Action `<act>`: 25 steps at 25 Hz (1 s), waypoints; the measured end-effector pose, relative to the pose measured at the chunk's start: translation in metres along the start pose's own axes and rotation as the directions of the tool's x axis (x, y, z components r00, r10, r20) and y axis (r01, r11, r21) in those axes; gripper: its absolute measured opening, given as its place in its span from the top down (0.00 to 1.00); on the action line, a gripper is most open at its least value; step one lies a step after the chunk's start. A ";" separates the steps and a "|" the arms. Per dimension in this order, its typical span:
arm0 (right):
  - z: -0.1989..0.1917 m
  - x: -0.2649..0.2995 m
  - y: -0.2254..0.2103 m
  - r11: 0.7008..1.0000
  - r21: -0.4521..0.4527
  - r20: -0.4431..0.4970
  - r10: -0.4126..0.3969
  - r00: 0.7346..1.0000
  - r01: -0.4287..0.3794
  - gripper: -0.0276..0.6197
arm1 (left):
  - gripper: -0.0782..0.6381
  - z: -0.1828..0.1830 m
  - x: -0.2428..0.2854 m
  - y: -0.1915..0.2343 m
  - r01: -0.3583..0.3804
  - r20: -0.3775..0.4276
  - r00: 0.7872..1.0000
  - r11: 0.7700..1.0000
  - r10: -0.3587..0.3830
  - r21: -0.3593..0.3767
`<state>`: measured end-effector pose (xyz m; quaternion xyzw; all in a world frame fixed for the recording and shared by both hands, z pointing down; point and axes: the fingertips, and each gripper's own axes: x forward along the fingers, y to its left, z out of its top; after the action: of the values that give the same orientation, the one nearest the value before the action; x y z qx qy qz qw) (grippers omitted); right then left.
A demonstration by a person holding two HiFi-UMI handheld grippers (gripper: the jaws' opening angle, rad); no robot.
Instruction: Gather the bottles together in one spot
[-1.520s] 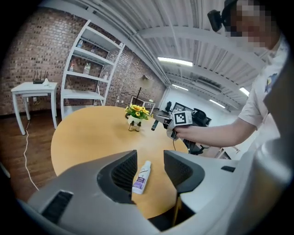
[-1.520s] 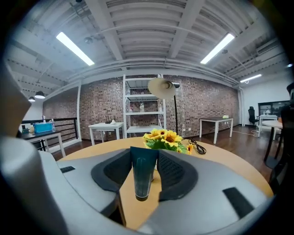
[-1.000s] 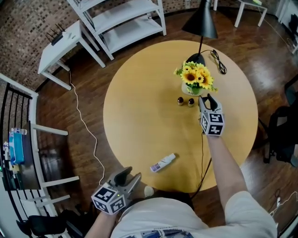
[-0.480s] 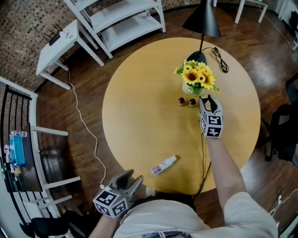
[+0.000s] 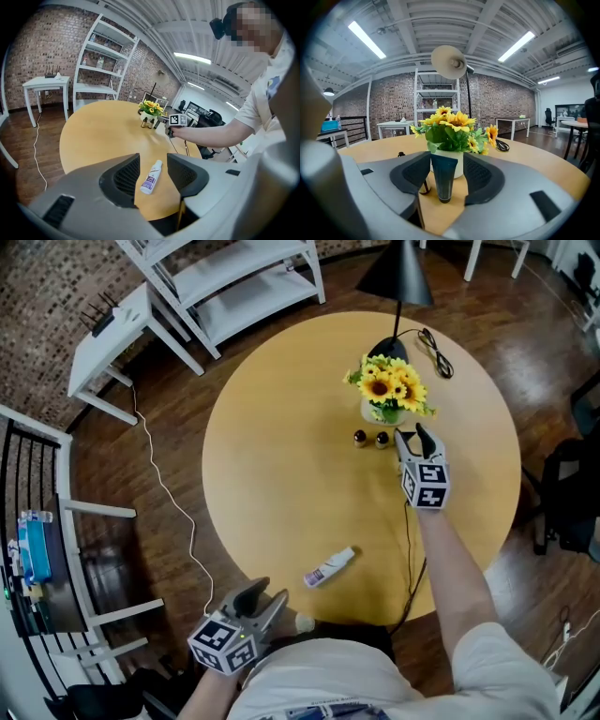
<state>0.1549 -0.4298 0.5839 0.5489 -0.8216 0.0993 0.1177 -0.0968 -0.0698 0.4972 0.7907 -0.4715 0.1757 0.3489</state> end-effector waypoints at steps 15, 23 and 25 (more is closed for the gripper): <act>0.041 -0.062 0.017 0.999 -0.021 0.077 0.032 0.997 -0.030 0.58 | 0.63 -0.002 -0.008 -0.001 0.055 0.025 0.998 0.998 -0.056 0.028; 0.023 -0.206 0.071 0.998 -0.035 0.006 0.057 0.998 -0.056 0.58 | 0.63 -0.004 -0.021 -0.013 0.172 0.060 0.982 0.980 -0.179 0.103; 0.013 -0.250 0.089 0.998 -0.037 -0.025 0.051 0.998 -0.052 0.58 | 0.63 -0.004 -0.032 -0.015 0.208 0.084 0.973 0.973 -0.217 0.102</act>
<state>0.1637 -0.1807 0.4931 0.5241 -0.8357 0.0934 0.1351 -0.0990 -0.0423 0.4748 0.8593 -0.3915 0.1211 0.3060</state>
